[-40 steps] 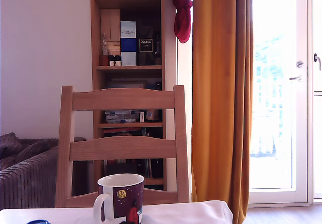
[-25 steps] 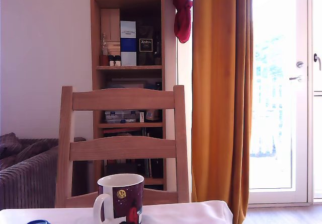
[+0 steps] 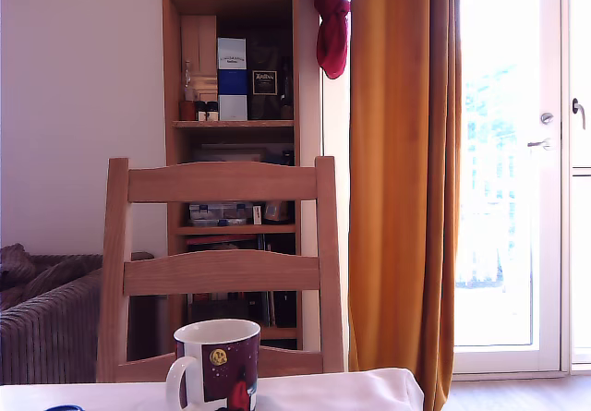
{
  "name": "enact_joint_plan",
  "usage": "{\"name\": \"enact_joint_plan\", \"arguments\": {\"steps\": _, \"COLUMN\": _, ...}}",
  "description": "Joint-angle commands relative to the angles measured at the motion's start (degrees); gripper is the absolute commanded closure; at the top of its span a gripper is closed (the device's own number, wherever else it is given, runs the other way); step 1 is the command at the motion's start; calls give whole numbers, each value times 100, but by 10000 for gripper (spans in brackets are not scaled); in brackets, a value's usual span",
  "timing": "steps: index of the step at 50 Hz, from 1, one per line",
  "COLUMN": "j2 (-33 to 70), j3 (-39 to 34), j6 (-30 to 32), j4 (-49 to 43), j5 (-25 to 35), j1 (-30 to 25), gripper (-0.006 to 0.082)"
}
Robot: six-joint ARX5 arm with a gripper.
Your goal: Pick the blue coffee capsule and place it inside the red coffee cup
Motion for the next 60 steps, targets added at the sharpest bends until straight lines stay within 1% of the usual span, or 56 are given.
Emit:
{"name": "enact_joint_plan", "arguments": {"steps": 1, "j2": 251, "j3": 92, "j6": -66, "j4": -160, "j5": 81, "j1": -81, "gripper": 785}}
{"name": "enact_joint_plan", "arguments": {"steps": 11, "j2": 1008, "j3": 234, "j6": -111, "j4": -817, "j5": 59, "j1": -356, "gripper": 782}}
{"name": "enact_joint_plan", "arguments": {"steps": 16, "j2": 1434, "j3": 273, "j6": -404, "j4": -1025, "j5": 24, "j1": -466, "gripper": 744}}
{"name": "enact_joint_plan", "arguments": {"steps": 17, "j2": 1521, "j3": 273, "j6": -476, "j4": -1045, "j5": 26, "j1": -481, "gripper": 719}}
{"name": "enact_joint_plan", "arguments": {"steps": 19, "j2": 1700, "j3": 273, "j6": -588, "j4": -1060, "j5": 31, "j1": -509, "gripper": 647}}
{"name": "enact_joint_plan", "arguments": {"steps": 20, "j2": 1788, "j3": 273, "j6": -634, "j4": -1056, "j5": 50, "j1": -520, "gripper": 596}}
{"name": "enact_joint_plan", "arguments": {"steps": 21, "j2": 1875, "j3": 273, "j6": -680, "j4": -1049, "j5": 72, "j1": -540, "gripper": 530}}
{"name": "enact_joint_plan", "arguments": {"steps": 24, "j2": 2124, "j3": 275, "j6": -872, "j4": -1049, "j5": 129, "j1": -595, "gripper": 287}}
{"name": "enact_joint_plan", "arguments": {"steps": 26, "j2": 2284, "j3": 275, "j6": -951, "j4": -1049, "j5": 210, "j1": -623, "gripper": 153}}
{"name": "enact_joint_plan", "arguments": {"steps": 28, "j2": 2465, "j3": 275, "j6": -973, "j4": -1049, "j5": 212, "j1": -654, "gripper": 69}}
{"name": "enact_joint_plan", "arguments": {"steps": 30, "j2": 2627, "j3": 275, "j6": -988, "j4": -1043, "j5": 192, "j1": -686, "gripper": 56}}
{"name": "enact_joint_plan", "arguments": {"steps": 41, "j2": 3617, "j3": 415, "j6": -984, "j4": -1010, "j5": 111, "j1": -855, "gripper": 56}}
{"name": "enact_joint_plan", "arguments": {"steps": 50, "j2": 4398, "j3": 911, "j6": -824, "j4": -1023, "j5": -402, "j1": -1113, "gripper": 56}}
{"name": "enact_joint_plan", "arguments": {"steps": 60, "j2": 5508, "j3": 1532, "j6": -634, "j4": -1049, "j5": -973, "j1": -1443, "gripper": 56}}
